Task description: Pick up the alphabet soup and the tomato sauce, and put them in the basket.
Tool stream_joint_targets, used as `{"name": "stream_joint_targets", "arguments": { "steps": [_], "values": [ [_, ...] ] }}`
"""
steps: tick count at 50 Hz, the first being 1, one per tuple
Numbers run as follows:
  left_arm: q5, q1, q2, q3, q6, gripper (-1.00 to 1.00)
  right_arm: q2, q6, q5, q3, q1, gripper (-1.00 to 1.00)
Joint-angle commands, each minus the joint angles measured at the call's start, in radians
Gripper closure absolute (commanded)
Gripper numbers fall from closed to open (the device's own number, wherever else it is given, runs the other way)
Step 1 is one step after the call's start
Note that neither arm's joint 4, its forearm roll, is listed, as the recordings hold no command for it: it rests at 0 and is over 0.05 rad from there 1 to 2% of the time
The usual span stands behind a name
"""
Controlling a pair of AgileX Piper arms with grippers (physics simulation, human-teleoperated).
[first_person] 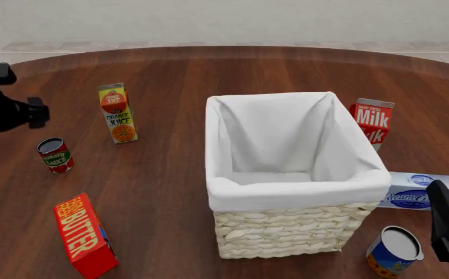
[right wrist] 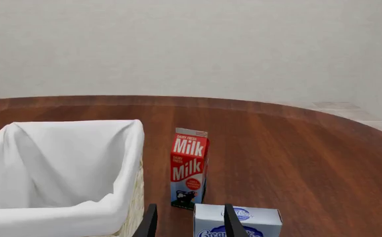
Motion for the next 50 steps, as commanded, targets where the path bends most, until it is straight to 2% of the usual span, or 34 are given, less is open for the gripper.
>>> {"name": "stream_joint_targets", "arguments": {
  "steps": [1,15,38,50],
  "values": [
    [-0.04,-0.002,0.057,-0.001,0.023,-1.0,0.002,0.002,-0.002,0.0,0.0,-1.0],
    [-0.083,0.008,0.11,0.015,0.029,-1.0,0.008,0.002,-0.008,0.0,-0.002,-1.0],
    [-0.138,-0.012,0.177,0.035,-0.004,-1.0,0.008,0.001,-0.009,0.0,-0.002,-1.0],
    [-0.163,-0.005,0.205,0.042,0.013,-1.0,0.005,0.001,-0.006,0.0,-0.001,-1.0]
  ]
}}
